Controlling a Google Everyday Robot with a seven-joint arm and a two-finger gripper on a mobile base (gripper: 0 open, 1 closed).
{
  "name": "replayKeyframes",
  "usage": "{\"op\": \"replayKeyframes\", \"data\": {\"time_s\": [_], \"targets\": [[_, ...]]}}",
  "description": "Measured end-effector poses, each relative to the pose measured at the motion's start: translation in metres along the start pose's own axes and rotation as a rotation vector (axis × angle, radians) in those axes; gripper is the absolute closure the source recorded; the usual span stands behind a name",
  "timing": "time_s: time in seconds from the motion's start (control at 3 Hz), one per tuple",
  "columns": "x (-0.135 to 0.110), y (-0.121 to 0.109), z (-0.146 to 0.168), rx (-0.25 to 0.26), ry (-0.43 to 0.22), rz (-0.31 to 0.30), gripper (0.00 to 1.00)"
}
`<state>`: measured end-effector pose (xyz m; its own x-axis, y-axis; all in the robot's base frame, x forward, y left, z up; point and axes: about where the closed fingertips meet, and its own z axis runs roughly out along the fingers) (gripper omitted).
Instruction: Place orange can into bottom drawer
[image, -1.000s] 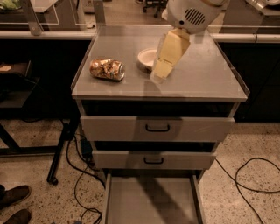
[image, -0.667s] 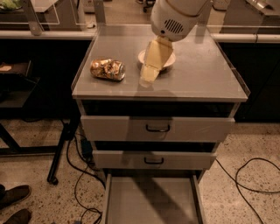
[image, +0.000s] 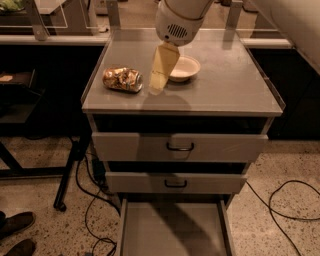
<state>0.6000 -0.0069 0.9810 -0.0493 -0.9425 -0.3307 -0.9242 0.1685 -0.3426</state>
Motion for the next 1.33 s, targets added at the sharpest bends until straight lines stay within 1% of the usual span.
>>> {"op": "replayKeyframes", "data": {"time_s": [0.33,0.67,1.0,1.33], "targets": [[-0.029,-0.011,0.017,0.014,-0.064,0.016,0.00],[-0.058,-0.027,0.036,0.018,-0.107,0.016,0.00],[-0.058,-0.027,0.036,0.018,-0.107,0.016,0.00],[-0.074,-0.019,0.075,-0.036,-0.091,0.004,0.00]]}}
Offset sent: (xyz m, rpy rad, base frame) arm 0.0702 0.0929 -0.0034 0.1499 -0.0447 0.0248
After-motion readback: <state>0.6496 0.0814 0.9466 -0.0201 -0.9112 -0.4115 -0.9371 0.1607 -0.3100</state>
